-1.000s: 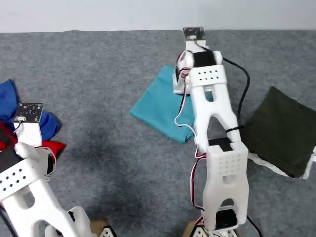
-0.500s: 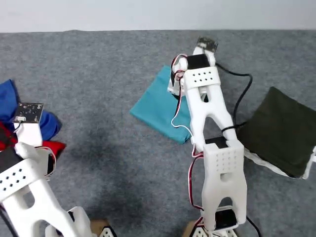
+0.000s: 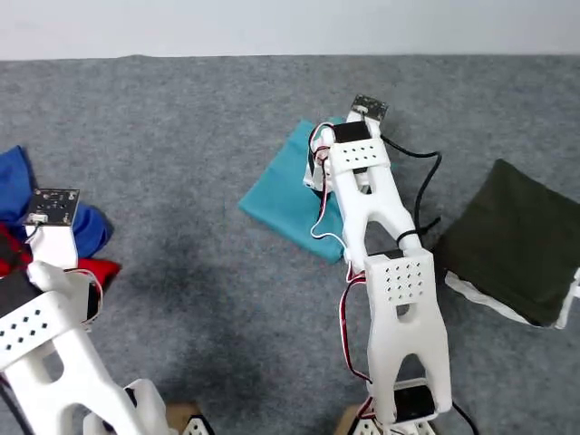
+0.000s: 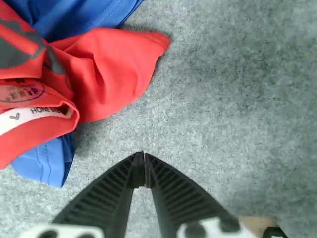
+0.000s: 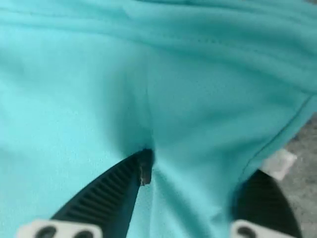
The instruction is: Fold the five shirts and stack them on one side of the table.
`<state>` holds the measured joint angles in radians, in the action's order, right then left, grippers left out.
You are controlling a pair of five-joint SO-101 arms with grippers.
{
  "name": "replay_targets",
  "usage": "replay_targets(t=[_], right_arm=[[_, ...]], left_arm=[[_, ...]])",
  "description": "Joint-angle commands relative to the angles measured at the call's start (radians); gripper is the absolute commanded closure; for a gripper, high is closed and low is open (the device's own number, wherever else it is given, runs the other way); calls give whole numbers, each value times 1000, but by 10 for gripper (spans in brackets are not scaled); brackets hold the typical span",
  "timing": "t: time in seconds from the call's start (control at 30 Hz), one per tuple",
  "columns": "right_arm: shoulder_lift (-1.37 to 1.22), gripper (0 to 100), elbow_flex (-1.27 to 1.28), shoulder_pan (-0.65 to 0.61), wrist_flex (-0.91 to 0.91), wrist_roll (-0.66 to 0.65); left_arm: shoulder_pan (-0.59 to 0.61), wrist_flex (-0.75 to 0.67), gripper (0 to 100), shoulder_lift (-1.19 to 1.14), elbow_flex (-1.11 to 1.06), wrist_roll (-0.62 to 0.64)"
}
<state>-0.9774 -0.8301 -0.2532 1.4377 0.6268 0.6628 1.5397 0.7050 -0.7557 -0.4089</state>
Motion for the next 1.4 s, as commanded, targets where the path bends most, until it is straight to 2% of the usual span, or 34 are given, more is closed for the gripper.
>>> replay_targets(t=[0.0,0.07,0.1,0.27,0.47,0.7,1.1,1.37], right_arm=[[-12,894,2,22,-8,-69],[1,987,2,39,-13,-147],[10,994,2,50,-5,-180],[127,988,2,111,87,-210],[320,988,2,137,239,-331],[509,988,2,180,326,-428],[662,988,2,352,344,-546],[656,988,5,460,269,-706]], left_arm=[[-2,-20,994,20,15,-9],[-2,-20,994,20,15,-9],[-2,-20,994,20,15,-9],[-2,-20,994,20,15,-9],[-2,-20,994,20,15,-9],[-3,-20,994,20,15,-9],[-5,-20,994,21,15,-9],[-5,-21,994,21,15,-9]])
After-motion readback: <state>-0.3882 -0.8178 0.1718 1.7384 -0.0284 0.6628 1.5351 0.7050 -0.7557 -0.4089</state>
